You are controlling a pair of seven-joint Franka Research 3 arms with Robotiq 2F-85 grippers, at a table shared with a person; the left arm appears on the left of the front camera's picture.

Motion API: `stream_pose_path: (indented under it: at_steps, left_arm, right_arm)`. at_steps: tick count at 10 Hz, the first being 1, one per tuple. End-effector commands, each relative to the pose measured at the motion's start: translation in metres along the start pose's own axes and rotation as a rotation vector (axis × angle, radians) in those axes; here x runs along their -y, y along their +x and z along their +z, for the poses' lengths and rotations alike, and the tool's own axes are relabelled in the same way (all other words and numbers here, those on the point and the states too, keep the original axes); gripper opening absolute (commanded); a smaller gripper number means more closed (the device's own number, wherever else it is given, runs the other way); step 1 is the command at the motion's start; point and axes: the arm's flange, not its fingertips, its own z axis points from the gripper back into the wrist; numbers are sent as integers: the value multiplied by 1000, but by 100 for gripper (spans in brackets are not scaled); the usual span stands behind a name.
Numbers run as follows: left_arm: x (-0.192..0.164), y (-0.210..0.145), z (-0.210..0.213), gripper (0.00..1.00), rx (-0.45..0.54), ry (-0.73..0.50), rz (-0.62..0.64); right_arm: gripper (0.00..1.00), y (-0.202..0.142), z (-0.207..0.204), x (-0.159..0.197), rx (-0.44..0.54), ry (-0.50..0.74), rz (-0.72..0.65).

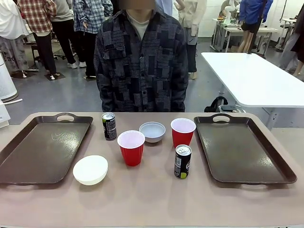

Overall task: Prepare tableware on both trays.
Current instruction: Pick up a Picnic Bowl from the table and place it on a Handle tray.

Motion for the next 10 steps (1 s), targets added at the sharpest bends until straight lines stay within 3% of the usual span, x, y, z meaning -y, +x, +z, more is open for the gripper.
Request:
stream_pose_path:
  at_steps: [1, 5, 8, 9, 10]
  left_arm:
    - [-12, 0, -1, 100, 30, -30, 0]
    - [-26, -5, -6, 100, 29, -18, 38]
    - [-18, -8, -10, 100, -81, 27, -15]
    - [-25, -5, -7, 100, -12, -3, 62]
    - [-25, -5, -7, 100, -12, -3, 62]
  right_arm:
    - [100, 6, -3, 6, -21, 2, -10]
    - [100, 11, -19, 28, -57, -15, -69]
    - [100, 10, -21, 27, -65, -31, -84]
    - [100, 10, -21, 27, -65, -31, -84]
    - [100, 10, -21, 27, -65, -31, -84]
